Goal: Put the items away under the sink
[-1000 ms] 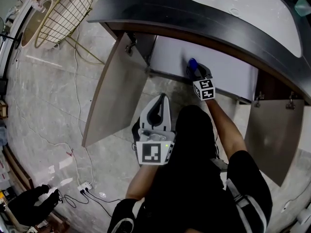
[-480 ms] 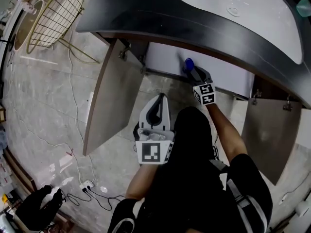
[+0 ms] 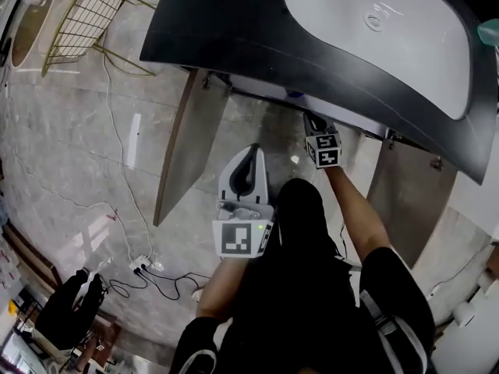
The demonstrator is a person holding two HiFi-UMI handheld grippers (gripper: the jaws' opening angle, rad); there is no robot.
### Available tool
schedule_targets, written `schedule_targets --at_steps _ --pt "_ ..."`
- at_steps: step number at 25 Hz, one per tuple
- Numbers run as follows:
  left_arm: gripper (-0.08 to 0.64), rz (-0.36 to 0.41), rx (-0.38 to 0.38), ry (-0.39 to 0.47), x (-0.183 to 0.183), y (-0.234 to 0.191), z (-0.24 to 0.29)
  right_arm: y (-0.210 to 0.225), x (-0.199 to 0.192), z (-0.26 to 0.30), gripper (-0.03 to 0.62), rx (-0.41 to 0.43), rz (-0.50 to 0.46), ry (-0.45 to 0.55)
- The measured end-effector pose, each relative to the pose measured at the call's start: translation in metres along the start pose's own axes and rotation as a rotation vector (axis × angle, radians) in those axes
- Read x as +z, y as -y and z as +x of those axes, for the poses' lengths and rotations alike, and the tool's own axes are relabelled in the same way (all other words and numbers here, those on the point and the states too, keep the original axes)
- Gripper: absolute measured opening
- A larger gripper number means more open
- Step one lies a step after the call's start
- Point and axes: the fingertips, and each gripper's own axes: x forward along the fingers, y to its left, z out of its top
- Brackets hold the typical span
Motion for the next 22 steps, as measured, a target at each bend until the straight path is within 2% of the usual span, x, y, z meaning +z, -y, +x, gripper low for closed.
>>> schedule_targets --at_steps 6,11,14,17,22 --pt "0.015 -0.011 0.006 -0.023 0.082 0.024 -0.027 -0.026 0.035 -0.075 0.012 -0.002 0.031 -0.099" --pt "0.014 -0.007 0.015 -0.025 0.163 0.064 -0.07 -0.047 0.075 -0.166 0.011 -0.012 0.088 -0.155" --pt "0.015 0.02 0.01 -0.01 0.215 0.085 -0.097 -0.063 0.114 -0.218 0.011 -0.007 0.12 -0.152" --pt "0.015 0.063 -0.019 -0.036 0.26 0.106 -0.129 -0.083 0.158 -0.278 0.011 0.007 0.14 -0.14" --pt "0.015 0.043 -0.044 -0.053 0.317 0.149 -0.177 -0.106 0.228 -0.377 0.011 0.021 0.151 -0.074"
